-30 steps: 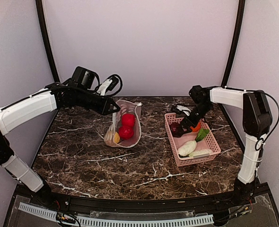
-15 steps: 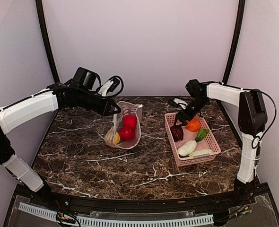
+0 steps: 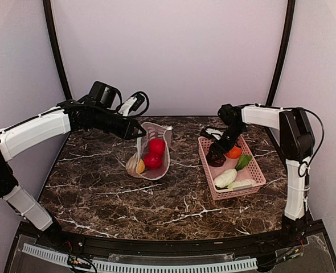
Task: Place the food in the zip-top bag and seal the zipper
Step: Pick up the fake vegetable from the bin.
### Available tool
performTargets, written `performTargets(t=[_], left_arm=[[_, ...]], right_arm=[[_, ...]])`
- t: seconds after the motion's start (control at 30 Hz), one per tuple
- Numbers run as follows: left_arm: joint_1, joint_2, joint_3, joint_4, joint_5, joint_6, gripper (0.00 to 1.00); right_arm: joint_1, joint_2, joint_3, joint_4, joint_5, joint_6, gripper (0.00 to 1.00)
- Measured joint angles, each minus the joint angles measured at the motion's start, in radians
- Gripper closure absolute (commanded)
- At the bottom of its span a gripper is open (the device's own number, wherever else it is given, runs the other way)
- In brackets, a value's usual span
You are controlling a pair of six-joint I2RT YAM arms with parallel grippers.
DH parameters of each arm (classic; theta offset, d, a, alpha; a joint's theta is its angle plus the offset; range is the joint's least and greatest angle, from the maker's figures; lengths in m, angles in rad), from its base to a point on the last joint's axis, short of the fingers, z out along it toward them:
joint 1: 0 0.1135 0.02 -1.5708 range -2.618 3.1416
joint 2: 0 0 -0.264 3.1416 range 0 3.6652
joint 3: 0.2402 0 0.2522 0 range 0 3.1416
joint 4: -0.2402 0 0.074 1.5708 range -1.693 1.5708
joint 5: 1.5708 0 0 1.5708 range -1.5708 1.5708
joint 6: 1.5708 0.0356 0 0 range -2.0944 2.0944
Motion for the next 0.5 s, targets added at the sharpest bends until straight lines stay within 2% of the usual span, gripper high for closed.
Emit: performTargets(t=[0.23, 0.5], left_arm=[[0.000, 0.005, 0.000, 0.000, 0.004, 0.000, 0.99], [0.000, 0.014, 0.000, 0.000, 0.007, -0.001, 0.99]], right_arm=[[0.000, -0.040, -0.019, 0.000, 0.020, 0.001, 0.41], [0.013, -0.343, -0.028, 0.037, -0.034, -0.031, 0.43]])
